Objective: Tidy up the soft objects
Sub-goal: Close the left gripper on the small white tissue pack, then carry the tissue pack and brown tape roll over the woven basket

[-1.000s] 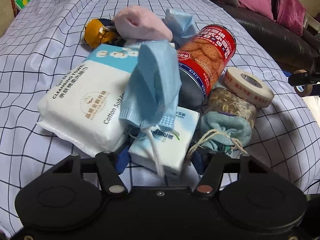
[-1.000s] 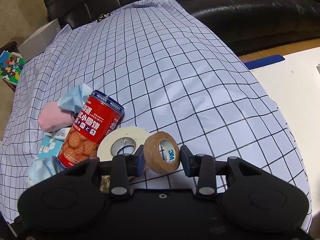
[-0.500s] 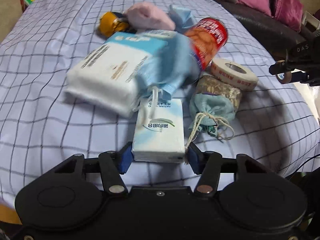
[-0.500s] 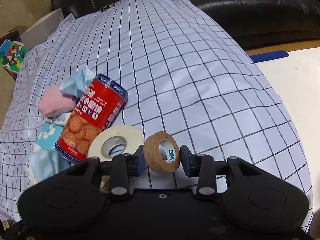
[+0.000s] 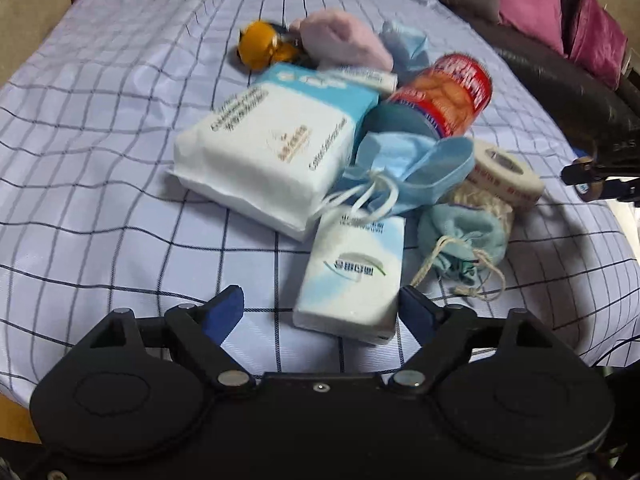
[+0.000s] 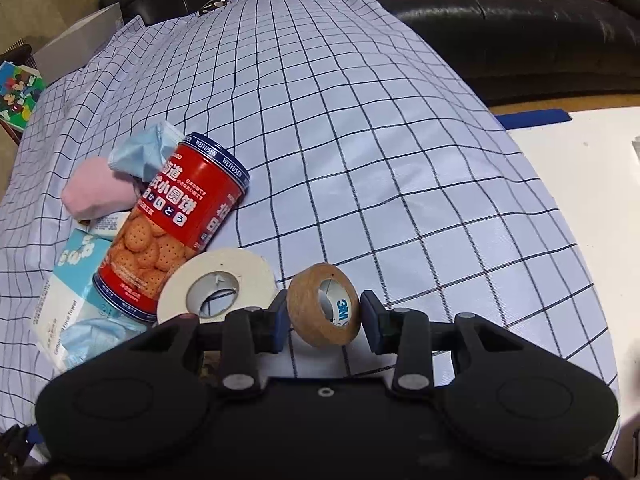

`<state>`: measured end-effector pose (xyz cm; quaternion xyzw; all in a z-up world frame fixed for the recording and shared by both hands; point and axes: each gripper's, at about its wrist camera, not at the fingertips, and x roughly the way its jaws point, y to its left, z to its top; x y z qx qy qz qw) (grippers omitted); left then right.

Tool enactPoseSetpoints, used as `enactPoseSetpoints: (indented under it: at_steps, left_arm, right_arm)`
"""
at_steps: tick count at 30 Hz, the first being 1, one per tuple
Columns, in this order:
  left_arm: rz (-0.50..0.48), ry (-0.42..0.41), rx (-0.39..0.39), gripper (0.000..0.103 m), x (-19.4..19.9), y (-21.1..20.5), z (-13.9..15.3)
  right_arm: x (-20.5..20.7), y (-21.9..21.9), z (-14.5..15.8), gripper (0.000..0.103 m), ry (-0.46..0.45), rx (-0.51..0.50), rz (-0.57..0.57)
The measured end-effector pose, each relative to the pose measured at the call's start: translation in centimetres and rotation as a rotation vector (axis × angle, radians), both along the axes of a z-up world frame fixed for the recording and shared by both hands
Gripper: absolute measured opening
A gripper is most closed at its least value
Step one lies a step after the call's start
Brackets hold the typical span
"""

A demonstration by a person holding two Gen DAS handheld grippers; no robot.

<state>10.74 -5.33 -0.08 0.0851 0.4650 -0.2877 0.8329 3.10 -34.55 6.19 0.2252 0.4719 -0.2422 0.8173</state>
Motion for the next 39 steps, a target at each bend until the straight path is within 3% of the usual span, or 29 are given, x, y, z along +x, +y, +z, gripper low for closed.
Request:
enactPoseSetpoints:
  at_steps: [2, 6, 7, 8, 11, 15, 19, 22, 30, 39]
  left_arm:
    - [-0.013, 0.019, 0.013, 0.077, 0.4, -0.5, -0.5]
    - [-0.079, -0.034, 0.052, 0.076, 0.0, -2.3, -0.9]
    - [-0.086, -0.040, 0.055, 0.070, 0.1, -2.7, -1.1]
    - [-0.090, -0.045, 0.053, 0.050, 0.2, -2.9, -1.2]
    - [-0.110, -0.070, 0.013, 0.050, 0.5, -3.0, -1.0]
    - [-0.083, -0.031, -0.037, 0.050, 0.9, -1.7, -0.6]
    - [-0.063, -0.003, -0.055, 0.050, 0.3, -0.2, 0.1]
    - [-0.024, 0.017, -0.026, 0.050, -0.4, 0.6, 0.5]
    - [0.004, 0.088, -0.001, 0.050, -3.2, 2.6, 1.2]
    - [-0.005, 0.144, 0.030, 0.050, -6.4, 4.4, 1.8]
  right_arm:
    - [-0.2, 0.1, 0.0, 0.037, 0.002, -0.025, 0.004]
    - [-0.5, 0.3, 0.1, 0.037, 0.001, -0.074, 0.004]
    - [-0.6, 0.3, 0.1, 0.037, -0.004, -0.074, 0.007]
    - [-0.7, 0.3, 0.2, 0.037, -0.011, -0.071, 0.012]
    - [-1.4, 0.9, 0.7, 0.037, -0.049, -0.076, 0.044]
    - [-3.5, 2.6, 1.4, 0.037, -0.113, -0.079, 0.075]
    - [-6.5, 5.1, 1.2, 0.037, -0.159, -0.045, 0.099]
    - [-8.6, 7.1, 0.7, 0.037, -0.172, -0.013, 0.103]
    - [-11.3, 13.6, -0.5, 0.037, -0.082, 0.025, 0.195]
    - [-13.3, 17.9, 0.9, 0.037, 0.019, -0.008, 0.340]
